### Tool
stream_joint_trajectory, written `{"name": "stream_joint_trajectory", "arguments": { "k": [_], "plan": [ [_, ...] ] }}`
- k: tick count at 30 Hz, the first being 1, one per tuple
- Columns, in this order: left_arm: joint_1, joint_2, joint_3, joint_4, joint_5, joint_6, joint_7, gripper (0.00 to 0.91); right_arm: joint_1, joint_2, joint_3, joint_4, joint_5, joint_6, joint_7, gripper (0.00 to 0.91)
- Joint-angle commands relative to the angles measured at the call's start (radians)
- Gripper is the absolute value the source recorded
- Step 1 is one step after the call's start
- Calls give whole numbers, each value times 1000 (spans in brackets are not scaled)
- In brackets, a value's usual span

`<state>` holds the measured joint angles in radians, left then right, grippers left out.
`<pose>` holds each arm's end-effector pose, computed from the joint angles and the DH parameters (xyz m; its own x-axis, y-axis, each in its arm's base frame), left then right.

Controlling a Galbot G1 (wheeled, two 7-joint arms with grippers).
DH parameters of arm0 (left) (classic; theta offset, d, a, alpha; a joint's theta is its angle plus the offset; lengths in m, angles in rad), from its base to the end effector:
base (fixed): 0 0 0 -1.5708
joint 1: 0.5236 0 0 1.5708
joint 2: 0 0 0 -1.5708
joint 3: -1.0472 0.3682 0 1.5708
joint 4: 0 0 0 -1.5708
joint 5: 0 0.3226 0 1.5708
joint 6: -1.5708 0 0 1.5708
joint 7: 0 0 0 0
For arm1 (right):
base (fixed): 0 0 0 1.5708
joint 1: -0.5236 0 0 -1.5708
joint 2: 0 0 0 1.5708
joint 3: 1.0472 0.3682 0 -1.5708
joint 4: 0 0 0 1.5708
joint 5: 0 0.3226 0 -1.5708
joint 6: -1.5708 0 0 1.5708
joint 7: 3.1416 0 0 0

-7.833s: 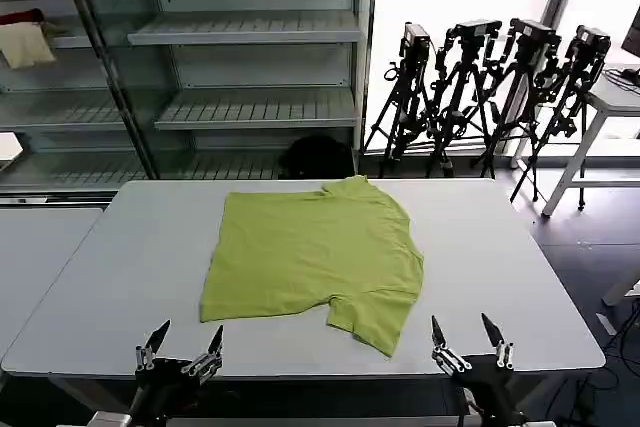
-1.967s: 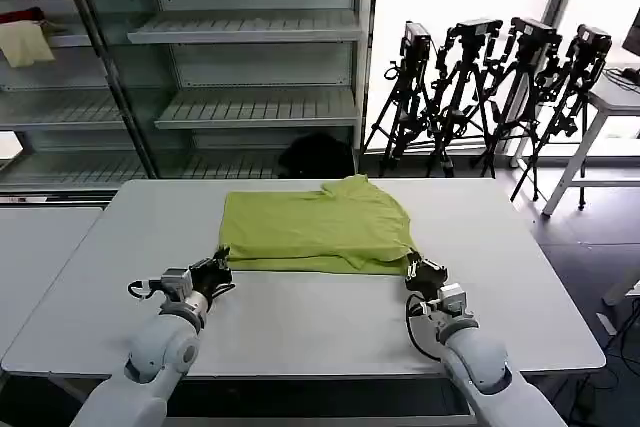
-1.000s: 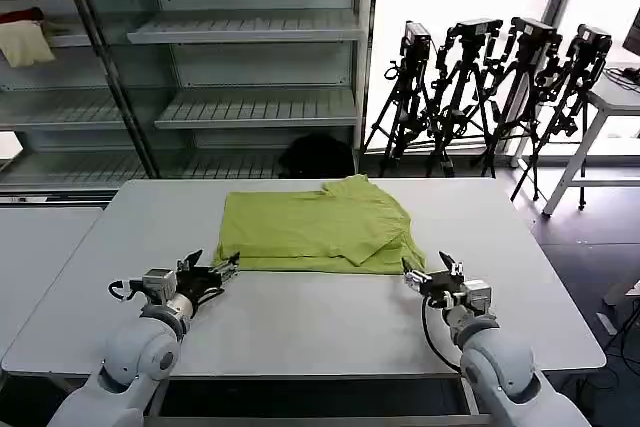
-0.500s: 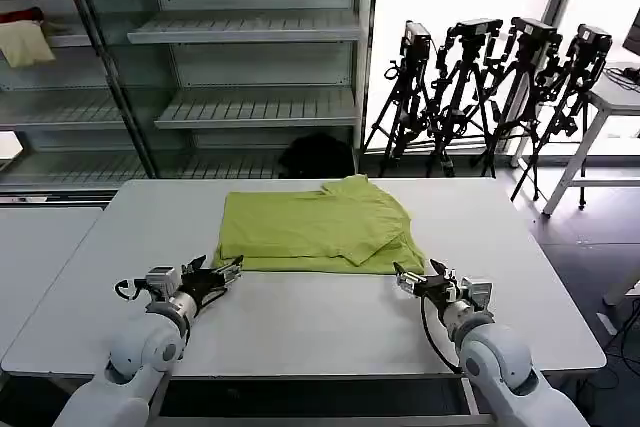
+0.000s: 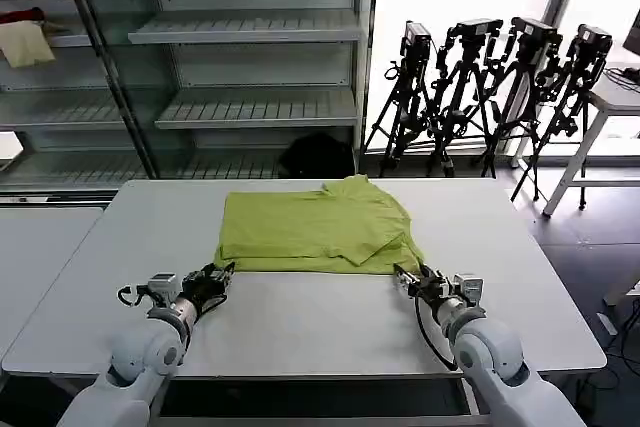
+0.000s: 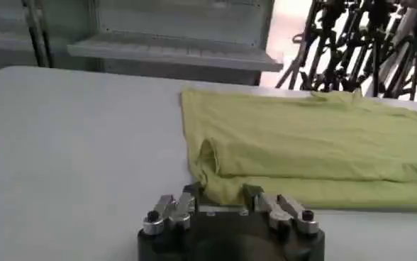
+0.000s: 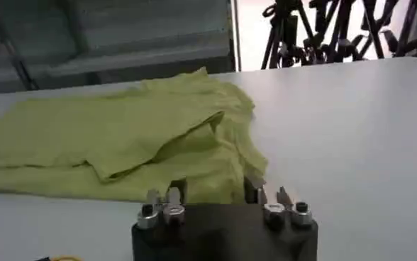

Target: Fold and organize the clothes.

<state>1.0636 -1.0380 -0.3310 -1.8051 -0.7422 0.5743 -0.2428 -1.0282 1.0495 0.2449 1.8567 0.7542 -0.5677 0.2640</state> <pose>0.3033 0.0972 -0.2882 -0.8614 0.1271 0.4918 0.0870 0.9908 -0.1038 0.3029 -0.0642 -0.2771 -0.8651 -0.2097 0.4556 -0.1709 0.9773 0.1252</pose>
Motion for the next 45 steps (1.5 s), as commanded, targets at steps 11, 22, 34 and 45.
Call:
{"name": "stream_joint_trajectory", "arguments": {
  "k": [11, 22, 34, 45],
  "plan": [
    [3, 39, 13, -31, 17, 2, 37, 0, 8, -41, 3, 55, 12, -10, 9, 0],
    [127, 112, -43, -213, -10, 3, -35, 0, -97, -147, 23, 210, 45, -12, 2, 0],
    [442, 118, -134, -450, 16, 2, -149, 0, -321, -246, 83, 416, 51, -12, 8, 0],
    [675, 108, -136, -667, 97, 4, -280, 151, -501, -298, 141, 513, 43, -12, 19, 0]
  ]
}}
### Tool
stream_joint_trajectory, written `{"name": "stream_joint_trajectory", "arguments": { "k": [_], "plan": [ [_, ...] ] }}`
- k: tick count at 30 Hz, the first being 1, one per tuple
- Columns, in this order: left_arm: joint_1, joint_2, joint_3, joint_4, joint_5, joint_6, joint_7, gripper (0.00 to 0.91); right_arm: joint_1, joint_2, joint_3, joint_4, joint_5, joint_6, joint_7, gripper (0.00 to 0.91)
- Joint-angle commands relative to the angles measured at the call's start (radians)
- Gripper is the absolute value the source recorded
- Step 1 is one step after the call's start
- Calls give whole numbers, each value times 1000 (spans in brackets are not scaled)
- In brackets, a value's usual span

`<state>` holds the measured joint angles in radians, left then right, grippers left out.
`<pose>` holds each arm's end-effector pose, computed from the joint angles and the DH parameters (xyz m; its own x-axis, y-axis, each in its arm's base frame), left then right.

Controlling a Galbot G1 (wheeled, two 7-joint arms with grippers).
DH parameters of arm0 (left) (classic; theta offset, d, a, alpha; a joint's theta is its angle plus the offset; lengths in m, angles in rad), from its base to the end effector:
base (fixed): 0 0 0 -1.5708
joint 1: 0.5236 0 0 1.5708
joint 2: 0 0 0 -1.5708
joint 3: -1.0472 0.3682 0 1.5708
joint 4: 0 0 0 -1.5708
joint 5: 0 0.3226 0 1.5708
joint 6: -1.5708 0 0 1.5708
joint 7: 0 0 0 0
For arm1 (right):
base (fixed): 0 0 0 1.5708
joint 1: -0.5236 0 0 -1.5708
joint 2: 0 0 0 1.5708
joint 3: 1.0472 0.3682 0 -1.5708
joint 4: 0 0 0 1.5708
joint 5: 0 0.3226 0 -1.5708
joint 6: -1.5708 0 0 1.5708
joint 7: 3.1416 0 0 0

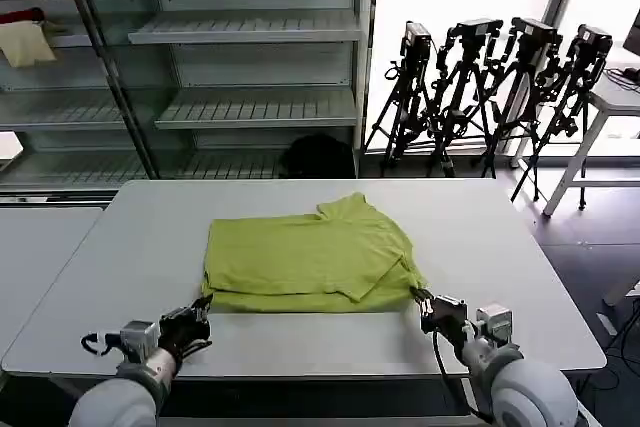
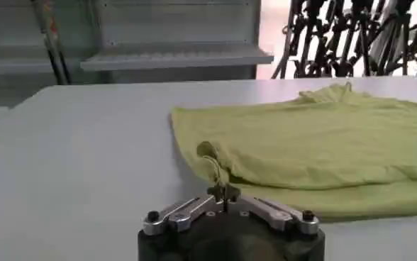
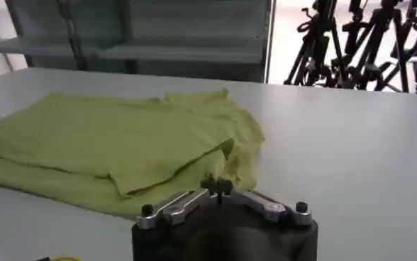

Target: Fold and organize the clothes.

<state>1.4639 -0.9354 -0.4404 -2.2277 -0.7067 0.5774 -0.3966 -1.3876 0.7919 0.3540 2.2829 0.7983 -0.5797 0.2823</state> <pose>0.1719 0.0845 -0.2406 -0.8702 0.0757 0.4868 0.0972 0.9951 0.0190 0.1798 -0.0812 -0.2133 -0.8221 -0.3129 0.4757 -0.3445 0.9385 0.0222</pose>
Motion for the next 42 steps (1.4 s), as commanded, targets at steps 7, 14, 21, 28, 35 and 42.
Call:
{"name": "stream_joint_trajectory", "arguments": {
  "k": [7, 14, 21, 28, 35, 42],
  "plan": [
    [216, -1, -15, -208, 64, 2, -146, 907, -174, -30, 44, 87, -3, 1, 28, 907],
    [197, 6, -32, -170, 65, 1, -125, 907, -217, -20, 86, 84, 3, 2, 76, 907],
    [197, 15, -82, -233, 72, 1, -120, 907, -213, -20, 124, 154, 21, 2, 147, 907],
    [175, 30, -114, -300, 69, 1, -64, 907, -190, -55, 226, 185, 86, 2, 170, 907],
    [-31, 41, -106, -152, -6, -1, 32, 907, 178, -46, 136, -32, 60, 75, 26, 907],
    [-238, 41, -71, 46, -68, -1, 159, 907, 621, 36, -152, -350, 88, 69, -58, 907]
  ]
}}
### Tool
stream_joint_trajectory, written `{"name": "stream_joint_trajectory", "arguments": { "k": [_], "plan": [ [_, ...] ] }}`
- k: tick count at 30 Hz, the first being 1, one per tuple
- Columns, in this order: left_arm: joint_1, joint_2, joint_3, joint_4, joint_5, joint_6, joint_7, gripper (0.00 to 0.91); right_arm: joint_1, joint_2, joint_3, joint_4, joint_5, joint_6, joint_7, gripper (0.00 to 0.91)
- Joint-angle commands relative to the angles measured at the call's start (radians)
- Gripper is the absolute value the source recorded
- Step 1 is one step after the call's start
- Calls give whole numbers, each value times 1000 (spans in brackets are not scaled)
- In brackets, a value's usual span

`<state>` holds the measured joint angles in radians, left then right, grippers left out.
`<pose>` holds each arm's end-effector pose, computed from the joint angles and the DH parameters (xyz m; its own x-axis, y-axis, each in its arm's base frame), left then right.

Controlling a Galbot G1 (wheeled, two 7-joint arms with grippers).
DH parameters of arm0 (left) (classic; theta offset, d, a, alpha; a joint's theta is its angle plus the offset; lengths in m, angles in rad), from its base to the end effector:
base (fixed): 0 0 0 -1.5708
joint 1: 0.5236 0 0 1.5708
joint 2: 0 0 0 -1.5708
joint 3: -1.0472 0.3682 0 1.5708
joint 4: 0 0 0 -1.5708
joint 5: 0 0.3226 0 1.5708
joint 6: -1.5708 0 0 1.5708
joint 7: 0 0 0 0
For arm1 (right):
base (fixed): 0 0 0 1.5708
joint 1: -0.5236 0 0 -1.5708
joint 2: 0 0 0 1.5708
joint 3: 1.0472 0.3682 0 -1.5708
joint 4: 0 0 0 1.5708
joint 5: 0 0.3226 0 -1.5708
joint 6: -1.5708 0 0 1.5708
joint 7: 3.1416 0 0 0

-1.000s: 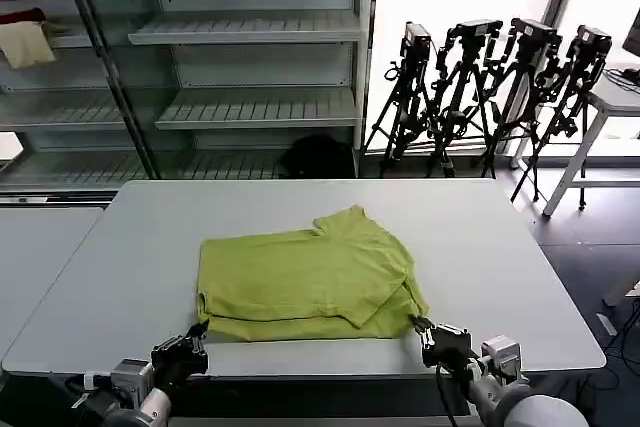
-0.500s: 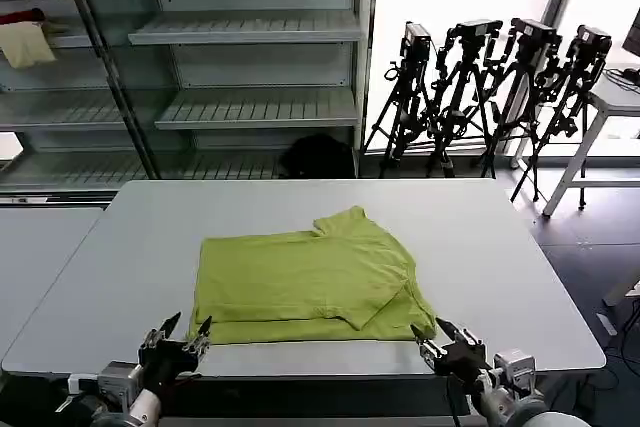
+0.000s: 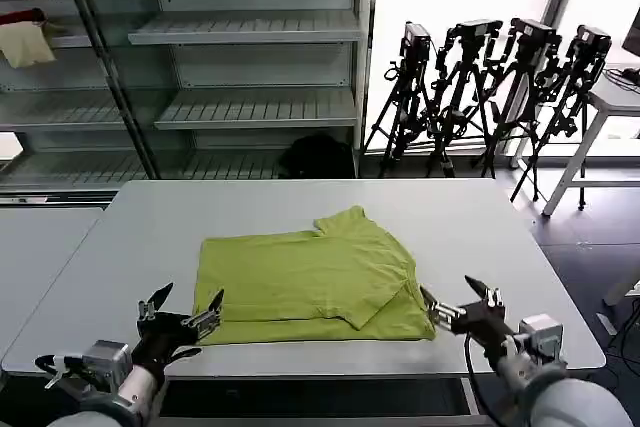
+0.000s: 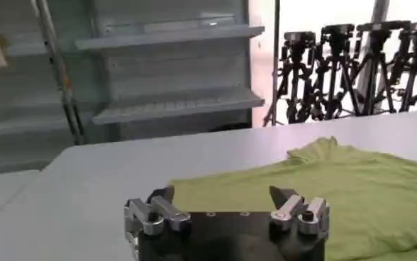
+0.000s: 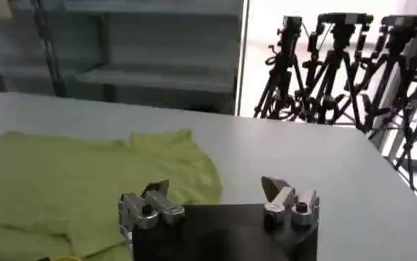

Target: Fold and organize the clothes.

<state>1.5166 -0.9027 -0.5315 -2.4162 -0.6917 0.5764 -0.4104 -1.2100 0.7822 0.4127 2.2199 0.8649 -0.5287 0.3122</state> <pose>0.1463 0.0799 -0.1847 -0.9342 0.0965 0.3434 0.1244 0.9904 0.0602 0.2290 -0.1028 -0.1818 -0.9227 -0.2374 0.3039 -0.2497 0.9683 -0.0017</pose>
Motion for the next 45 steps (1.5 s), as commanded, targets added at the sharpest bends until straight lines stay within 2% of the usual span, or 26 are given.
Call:
{"name": "stream_joint_trajectory", "arguments": {
  "k": [1, 4, 7, 11, 16, 21, 24, 32, 45],
  "plan": [
    [-306, 11, 25, 259, -85, 1, 187, 907, 485, 58, -240, -323, 38, 12, -86, 907],
    [-361, 30, 42, 314, -104, 2, 204, 907, 631, 101, -318, -426, 84, -51, -81, 907],
    [-400, 43, 57, 382, -126, 3, 230, 907, 738, 118, -402, -513, 92, -53, -84, 907],
    [-459, 56, 83, 474, -126, 4, 262, 907, 855, 139, -529, -622, 67, -54, -129, 907],
    [-528, 57, 135, 590, -114, 5, 278, 907, 915, 221, -605, -779, 22, -55, -154, 907],
    [-578, 39, 188, 702, -74, 5, 295, 907, 932, 294, -636, -880, -48, -54, -174, 907],
    [-615, 23, 216, 747, -59, 6, 295, 907, 929, 336, -640, -915, -76, -54, -167, 907],
    [-700, 0, 267, 832, -65, 7, 280, 907, 920, 361, -646, -946, -90, -54, -172, 907],
    [-752, -25, 295, 899, -63, 7, 289, 907, 916, 392, -646, -998, -121, -53, -201, 907]
  ]
}}
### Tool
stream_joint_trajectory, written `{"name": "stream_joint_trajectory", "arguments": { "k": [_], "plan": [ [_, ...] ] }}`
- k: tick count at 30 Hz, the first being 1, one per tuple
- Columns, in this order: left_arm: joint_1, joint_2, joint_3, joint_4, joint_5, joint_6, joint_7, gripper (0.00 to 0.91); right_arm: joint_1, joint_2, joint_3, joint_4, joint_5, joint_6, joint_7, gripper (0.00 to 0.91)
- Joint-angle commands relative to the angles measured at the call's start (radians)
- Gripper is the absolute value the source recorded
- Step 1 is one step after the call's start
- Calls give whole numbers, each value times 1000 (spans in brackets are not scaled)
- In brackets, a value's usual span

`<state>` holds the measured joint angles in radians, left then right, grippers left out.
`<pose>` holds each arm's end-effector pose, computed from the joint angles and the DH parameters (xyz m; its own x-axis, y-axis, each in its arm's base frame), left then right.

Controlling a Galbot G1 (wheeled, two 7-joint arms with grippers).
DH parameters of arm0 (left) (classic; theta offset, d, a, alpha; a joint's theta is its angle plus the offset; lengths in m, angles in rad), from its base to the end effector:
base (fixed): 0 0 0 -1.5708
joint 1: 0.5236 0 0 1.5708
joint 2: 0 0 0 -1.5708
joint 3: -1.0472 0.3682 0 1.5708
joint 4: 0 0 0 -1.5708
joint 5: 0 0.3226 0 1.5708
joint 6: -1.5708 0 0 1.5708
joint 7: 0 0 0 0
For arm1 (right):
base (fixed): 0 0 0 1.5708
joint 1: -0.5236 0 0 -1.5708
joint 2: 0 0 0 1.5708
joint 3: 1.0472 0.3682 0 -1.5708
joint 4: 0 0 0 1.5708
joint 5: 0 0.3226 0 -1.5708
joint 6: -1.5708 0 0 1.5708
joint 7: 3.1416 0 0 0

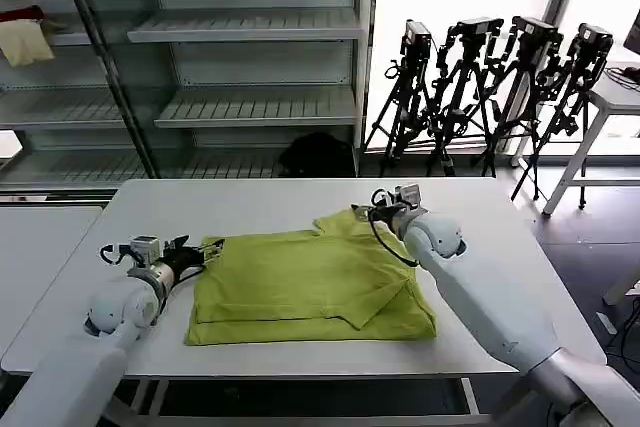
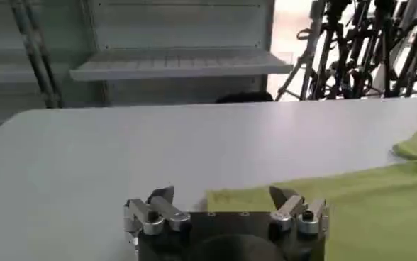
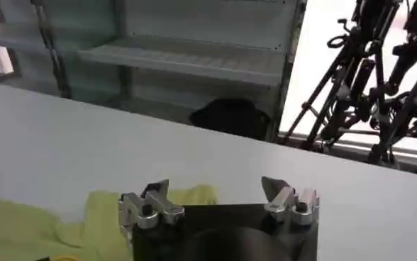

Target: Fold and organize the clothes.

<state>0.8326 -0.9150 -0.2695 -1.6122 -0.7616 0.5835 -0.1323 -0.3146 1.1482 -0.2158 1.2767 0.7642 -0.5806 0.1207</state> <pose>0.3752 0.1522 -0.2566 -0.8708 0.1092 0.4794 0.1173 0.9930 -0.0131 0.5083 0.0004 -0.2239 -0.8203 -0.3130 0.4788 -0.3760 0.9258 -0.0390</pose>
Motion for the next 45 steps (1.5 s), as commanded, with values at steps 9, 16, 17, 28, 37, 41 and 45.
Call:
{"name": "stream_joint_trajectory", "arguments": {
  "k": [9, 16, 17, 28, 37, 41, 45],
  "plan": [
    [-56, -36, 32, 105, 37, 0, 23, 554, -3, 45, -3, -62, -38, 0, -21, 776],
    [-55, -48, 39, 113, 52, -1, 32, 514, -26, 52, 15, -73, -50, 0, -27, 655],
    [-56, -50, 38, 117, 53, -1, 33, 443, -28, 51, 17, -75, -56, 0, -32, 635],
    [-41, -56, 32, 119, 67, 0, 59, 10, -34, 45, 17, -58, -66, 1, -48, 20],
    [-29, -51, 32, 101, 91, -1, 92, 0, -34, 35, 13, -29, -65, 1, -48, 0],
    [-39, -49, 31, 89, 88, -3, 93, 0, -31, 29, 16, -7, -64, 2, -50, 0],
    [-48, -44, 25, 67, 71, -3, 90, 0, -31, 22, 18, 22, -60, 2, -50, 0]
  ]
}}
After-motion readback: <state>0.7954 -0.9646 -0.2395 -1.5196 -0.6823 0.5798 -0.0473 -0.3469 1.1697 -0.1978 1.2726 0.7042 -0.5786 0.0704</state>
